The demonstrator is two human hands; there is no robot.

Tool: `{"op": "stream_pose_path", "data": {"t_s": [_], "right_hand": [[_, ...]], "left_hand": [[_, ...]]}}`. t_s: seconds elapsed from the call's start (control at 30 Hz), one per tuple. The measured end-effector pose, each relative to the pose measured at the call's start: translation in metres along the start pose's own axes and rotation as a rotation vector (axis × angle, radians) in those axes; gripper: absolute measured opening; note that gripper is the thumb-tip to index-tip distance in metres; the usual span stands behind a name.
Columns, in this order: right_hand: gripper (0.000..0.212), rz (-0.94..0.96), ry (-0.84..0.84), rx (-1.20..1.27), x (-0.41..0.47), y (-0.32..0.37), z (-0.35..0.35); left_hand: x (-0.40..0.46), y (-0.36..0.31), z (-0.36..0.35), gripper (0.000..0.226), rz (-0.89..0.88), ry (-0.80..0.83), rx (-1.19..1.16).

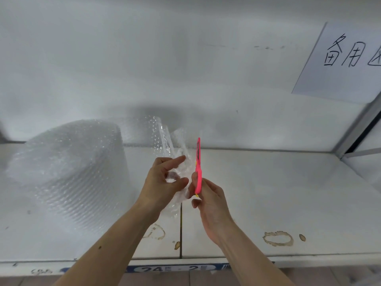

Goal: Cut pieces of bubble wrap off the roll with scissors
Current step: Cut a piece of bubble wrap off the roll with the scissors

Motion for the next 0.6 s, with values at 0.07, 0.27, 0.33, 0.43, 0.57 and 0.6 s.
{"op": "stream_pose_path", "data": {"t_s": [0.07,0.27,0.33,0.43,0.57,0.6], "right_hand": [[0.039,0.004,-0.013,0.003,0.000,0.001,0.002],[0.035,-0.003,-0.038,0.014,0.001,-0.001,0.004],[0.033,-0.008,-0.041,0.012,0.001,-0.001,0.005],[0.034,-0.011,-0.043,0.007,0.001,0.000,0.006],[0.041,-0.008,-0.064,-0.009,0.001,-0.001,0.009],[0.042,-0.006,-0.068,-0.011,0.001,-0.001,0.009]], "left_hand": [[0.000,0.001,-0.002,0.054,0.000,0.012,0.008],[0.002,0.002,-0.002,0.055,-0.005,0.012,0.021],[0.001,0.000,-0.002,0.059,-0.021,0.016,0.028],[0.001,-0.002,-0.005,0.066,-0.039,0.043,0.055],[0.003,-0.001,-0.012,0.076,-0.022,0.080,0.133],[0.004,-0.001,-0.013,0.077,-0.017,0.088,0.149]]}}
Point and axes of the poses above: each hand's wrist, its own x-axis towards the middle knuckle, its own z-axis out of the back of the hand, y = z × x, the point moved 10 cm from there along x, towards the middle knuckle, and after that the axes turned 12 degrees about z, right-handed, at the moved point
